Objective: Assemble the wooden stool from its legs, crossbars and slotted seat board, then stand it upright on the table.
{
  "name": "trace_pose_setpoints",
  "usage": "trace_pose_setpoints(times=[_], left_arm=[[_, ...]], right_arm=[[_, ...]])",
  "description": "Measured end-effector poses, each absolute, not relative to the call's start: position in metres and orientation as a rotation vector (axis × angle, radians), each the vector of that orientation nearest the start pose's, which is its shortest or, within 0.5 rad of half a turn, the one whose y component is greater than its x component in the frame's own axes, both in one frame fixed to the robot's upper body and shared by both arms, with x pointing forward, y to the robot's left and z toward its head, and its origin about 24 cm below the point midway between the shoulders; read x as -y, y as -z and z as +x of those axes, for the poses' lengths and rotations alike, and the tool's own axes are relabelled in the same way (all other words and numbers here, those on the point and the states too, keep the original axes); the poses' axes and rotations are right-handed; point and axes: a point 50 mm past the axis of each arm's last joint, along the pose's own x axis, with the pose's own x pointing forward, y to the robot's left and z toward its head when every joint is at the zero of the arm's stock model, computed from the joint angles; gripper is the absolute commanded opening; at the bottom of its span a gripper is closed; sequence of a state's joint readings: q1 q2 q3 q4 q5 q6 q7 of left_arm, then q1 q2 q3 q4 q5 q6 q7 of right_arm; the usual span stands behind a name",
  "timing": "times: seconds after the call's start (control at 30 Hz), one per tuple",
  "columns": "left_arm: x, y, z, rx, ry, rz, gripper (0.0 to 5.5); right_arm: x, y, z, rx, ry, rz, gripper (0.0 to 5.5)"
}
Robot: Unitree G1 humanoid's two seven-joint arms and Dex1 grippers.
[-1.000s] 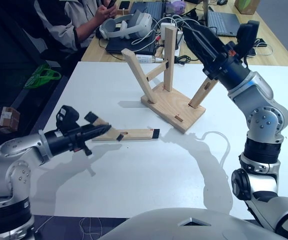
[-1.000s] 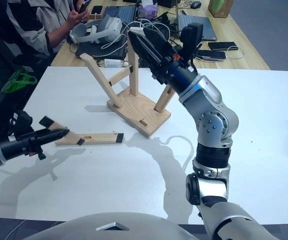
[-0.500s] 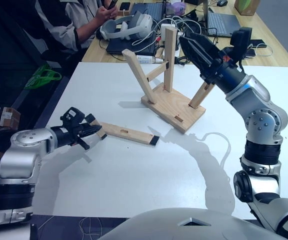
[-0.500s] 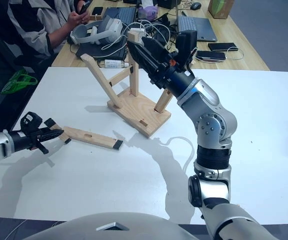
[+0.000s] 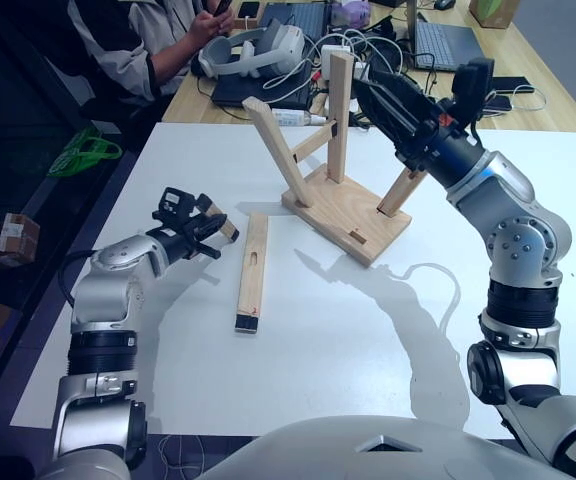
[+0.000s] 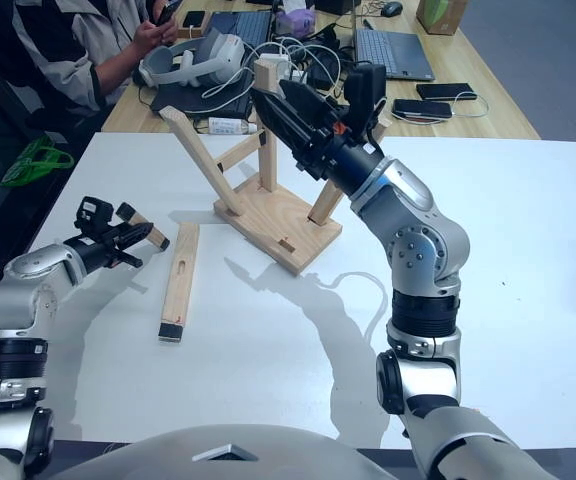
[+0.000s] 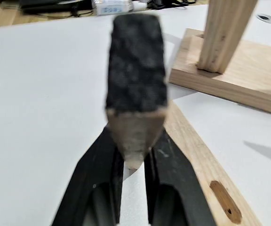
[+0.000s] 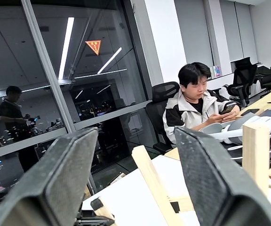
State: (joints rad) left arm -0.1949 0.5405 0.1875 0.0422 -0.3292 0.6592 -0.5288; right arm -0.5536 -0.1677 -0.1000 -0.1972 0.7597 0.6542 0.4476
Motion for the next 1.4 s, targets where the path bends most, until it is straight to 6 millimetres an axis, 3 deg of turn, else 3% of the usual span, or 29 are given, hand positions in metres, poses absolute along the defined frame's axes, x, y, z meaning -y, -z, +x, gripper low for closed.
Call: trace_pose_setpoints(times=[0.13,0.33,0.5,0.6,0.7,0.83,1.4], left_arm=[[-0.252,-0.073,0.272,-0.457,0.255,0.006,0.41],[-0.203,-0.068,0.286,-0.432,0.310,-0.100,0.41],[-0.216,-0.071,0.283,-0.444,0.246,-0.127,0.41],[-0.233,-0.081,0.268,-0.409,0.224,-0.222,0.41],[-0.228,-0.098,0.243,-0.358,0.415,-0.284,0.41],[-0.225,-0.099,0.221,-0.409,0.557,-0.282,0.41],[-0.221,-0.100,0.228,-0.419,0.575,-0.086,0.41]], right_arm=[[0.108,-0.196,0.300,0.155,-0.885,0.443,3.00],[0.103,-0.191,0.299,0.142,-0.879,0.453,3.00],[0.101,-0.192,0.296,0.153,-0.873,0.455,3.00],[0.104,-0.187,0.292,0.147,-0.854,0.454,3.00],[0.106,-0.179,0.287,0.128,-0.826,0.461,3.00],[0.107,-0.175,0.285,0.117,-0.821,0.463,3.00],[0.104,-0.173,0.283,0.108,-0.831,0.467,3.00]])
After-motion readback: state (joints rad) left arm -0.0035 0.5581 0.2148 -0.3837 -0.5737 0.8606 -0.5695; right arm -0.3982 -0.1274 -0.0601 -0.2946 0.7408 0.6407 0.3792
